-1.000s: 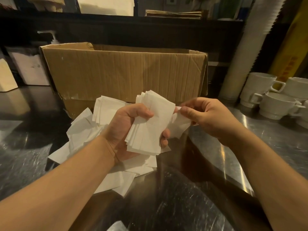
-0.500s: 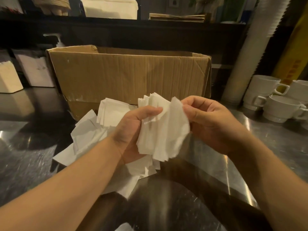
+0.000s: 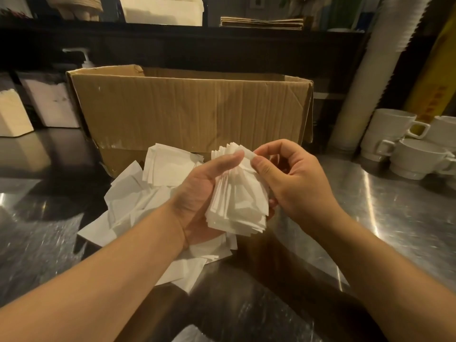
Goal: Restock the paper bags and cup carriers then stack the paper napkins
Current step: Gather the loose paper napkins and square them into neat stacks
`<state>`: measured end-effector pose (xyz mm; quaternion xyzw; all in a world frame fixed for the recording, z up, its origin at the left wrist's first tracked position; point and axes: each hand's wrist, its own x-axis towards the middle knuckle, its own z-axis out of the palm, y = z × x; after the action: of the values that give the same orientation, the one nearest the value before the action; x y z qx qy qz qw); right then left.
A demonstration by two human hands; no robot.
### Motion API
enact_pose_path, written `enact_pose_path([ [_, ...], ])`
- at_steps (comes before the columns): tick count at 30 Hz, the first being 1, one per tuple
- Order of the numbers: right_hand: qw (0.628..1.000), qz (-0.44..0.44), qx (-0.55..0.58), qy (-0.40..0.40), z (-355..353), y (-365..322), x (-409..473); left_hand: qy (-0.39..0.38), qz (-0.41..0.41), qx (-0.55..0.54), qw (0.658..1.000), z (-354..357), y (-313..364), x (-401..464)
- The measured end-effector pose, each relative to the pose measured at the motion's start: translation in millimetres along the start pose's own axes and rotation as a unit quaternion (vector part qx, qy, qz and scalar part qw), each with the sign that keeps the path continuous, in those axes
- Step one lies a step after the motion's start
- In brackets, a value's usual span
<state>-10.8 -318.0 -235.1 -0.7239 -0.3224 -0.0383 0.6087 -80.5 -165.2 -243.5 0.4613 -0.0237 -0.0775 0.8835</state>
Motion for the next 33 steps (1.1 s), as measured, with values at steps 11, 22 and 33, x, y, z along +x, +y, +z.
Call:
enact_pose_path([
  [11,0.950,-0.149,-0.233,-0.144,8,-1,-11,0.050,0.015,-0.108,0.993,4,5,3],
  [22,0.974,-0.115,-0.179,-0.075,8,3,-11,0.019,0.056,-0.059,0.997,-6,7,0],
  [33,0.975,0.092,0.016,-0.200,-76,2,-24,0.078,0.070,0.316,0.943,15,-21,5],
])
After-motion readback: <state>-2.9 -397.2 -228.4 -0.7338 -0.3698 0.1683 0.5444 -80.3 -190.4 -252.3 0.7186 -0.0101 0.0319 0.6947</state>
